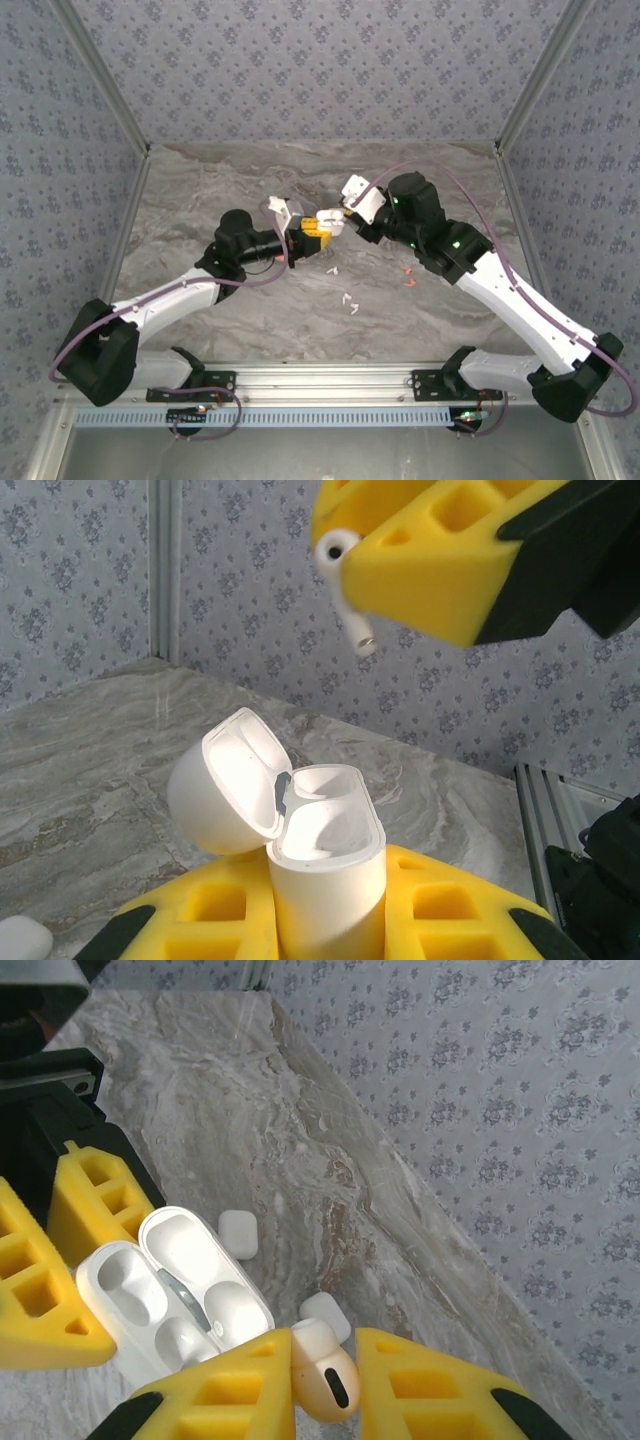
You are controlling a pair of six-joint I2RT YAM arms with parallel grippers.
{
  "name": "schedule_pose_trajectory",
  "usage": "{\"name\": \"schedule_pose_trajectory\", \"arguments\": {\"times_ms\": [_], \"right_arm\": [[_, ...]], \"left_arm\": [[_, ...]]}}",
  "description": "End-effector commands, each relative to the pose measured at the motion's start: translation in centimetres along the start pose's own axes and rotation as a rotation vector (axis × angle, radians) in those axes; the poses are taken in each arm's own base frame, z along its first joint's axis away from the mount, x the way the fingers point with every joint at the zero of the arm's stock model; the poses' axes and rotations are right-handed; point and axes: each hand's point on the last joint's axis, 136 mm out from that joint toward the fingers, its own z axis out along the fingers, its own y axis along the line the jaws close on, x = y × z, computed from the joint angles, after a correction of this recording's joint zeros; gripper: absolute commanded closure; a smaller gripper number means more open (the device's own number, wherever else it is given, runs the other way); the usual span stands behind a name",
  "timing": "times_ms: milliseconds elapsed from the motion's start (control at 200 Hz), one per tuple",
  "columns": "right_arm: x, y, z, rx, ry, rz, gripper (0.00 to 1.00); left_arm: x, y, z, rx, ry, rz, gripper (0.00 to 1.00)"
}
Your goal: Insert the wireless bluetooth earbuds into the charging case
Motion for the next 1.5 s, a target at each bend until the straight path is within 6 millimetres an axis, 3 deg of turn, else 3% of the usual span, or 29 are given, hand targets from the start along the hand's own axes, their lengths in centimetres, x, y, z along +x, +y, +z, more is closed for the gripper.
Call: {"name": "schedule_pose_trajectory", "arguments": {"times_ms": [0,620,1254,1494], "right_arm": [[-0.6,-0.6,-0.1,0.024,0.019,-0.056,0.79],[1.7,1.9,1.8,-0.046,0.117,-0.091,0.79],[1.5,4.8,1.6,-0.214,0.127,0.003,0.77],[1.1,4.7,1.5,-0.241,0.126,0.044,0.76]], "left_arm": [[-2.3,-1.0,0.4,0.048,-0.05,0.05,1.0],[-2.2,-1.0,0.2,0.041,-0.052,0.059,1.0],[-2.0,-1.0,0.2,0.039,-0.052,0.067,1.0],[-1.8,-1.0,0.1,0.036,-0.049,0.068,1.0]]}}
